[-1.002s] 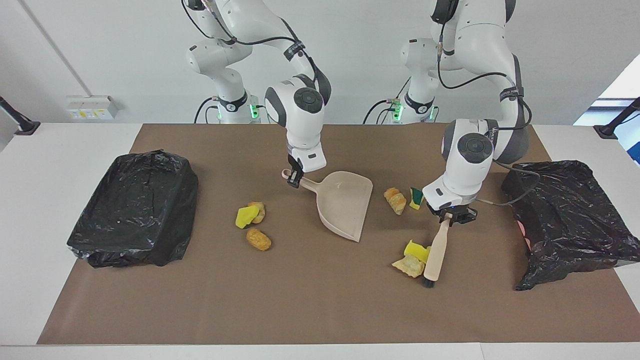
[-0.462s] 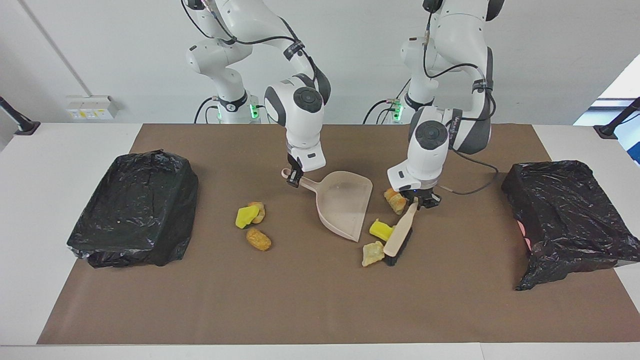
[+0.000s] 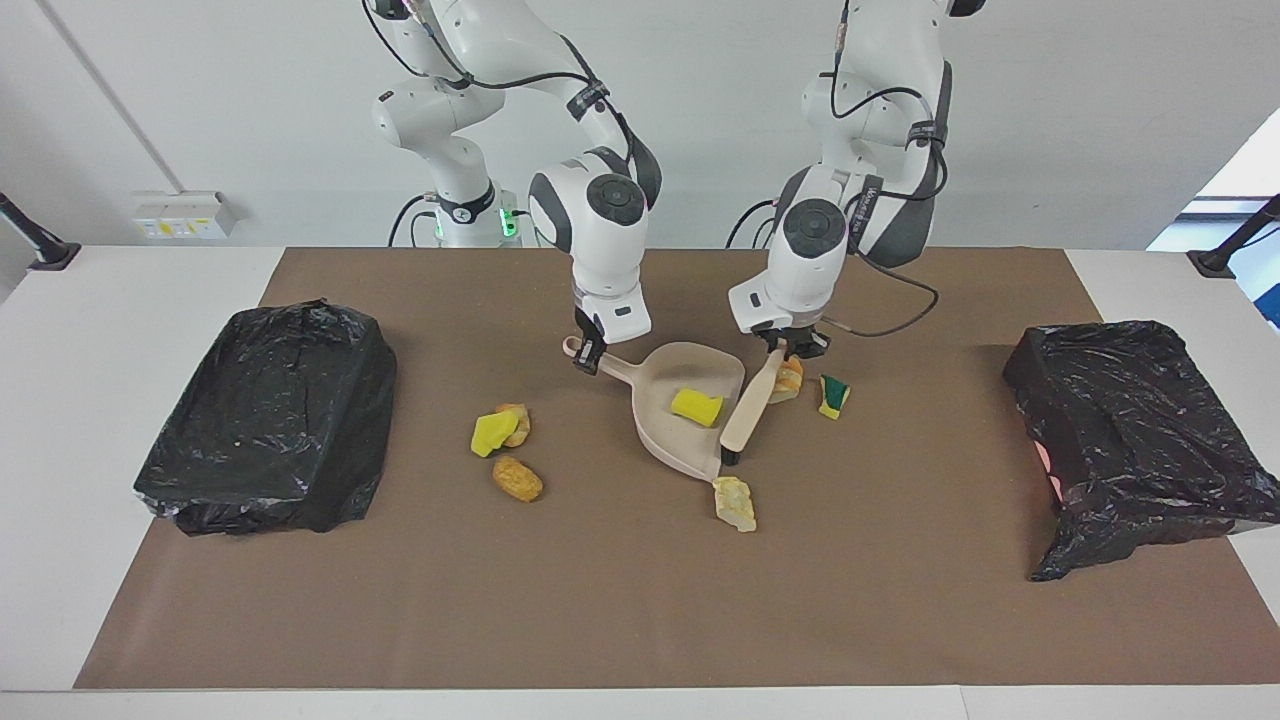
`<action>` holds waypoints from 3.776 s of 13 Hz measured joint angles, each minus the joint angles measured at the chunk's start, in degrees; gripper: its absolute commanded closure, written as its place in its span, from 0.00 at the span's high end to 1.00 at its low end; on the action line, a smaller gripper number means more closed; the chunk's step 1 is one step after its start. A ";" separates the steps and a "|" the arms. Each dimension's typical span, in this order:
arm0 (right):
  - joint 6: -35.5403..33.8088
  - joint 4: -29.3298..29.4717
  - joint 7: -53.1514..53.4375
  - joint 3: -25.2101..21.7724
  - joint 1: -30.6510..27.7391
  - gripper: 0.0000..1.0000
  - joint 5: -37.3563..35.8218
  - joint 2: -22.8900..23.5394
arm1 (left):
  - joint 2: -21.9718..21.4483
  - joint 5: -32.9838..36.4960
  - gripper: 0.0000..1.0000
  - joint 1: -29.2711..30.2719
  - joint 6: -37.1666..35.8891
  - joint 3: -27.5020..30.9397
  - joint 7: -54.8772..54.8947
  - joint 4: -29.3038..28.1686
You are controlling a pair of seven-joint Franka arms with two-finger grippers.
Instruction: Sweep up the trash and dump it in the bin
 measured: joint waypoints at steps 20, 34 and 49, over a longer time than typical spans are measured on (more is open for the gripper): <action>2.05 -0.62 -8.01 0.04 -1.04 0.00 -0.54 -0.01 | -17.78 0.04 0.00 5.82 1.70 1.08 -48.28 -23.96; 2.07 -0.74 -7.23 -0.04 -1.11 0.00 -0.56 -0.01 | -6.08 -10.71 0.00 -10.59 13.29 0.07 -38.64 -10.09; 1.90 -1.06 13.52 0.34 -0.36 0.00 -0.51 -0.12 | 7.35 4.11 0.00 7.12 4.12 2.21 -5.34 10.59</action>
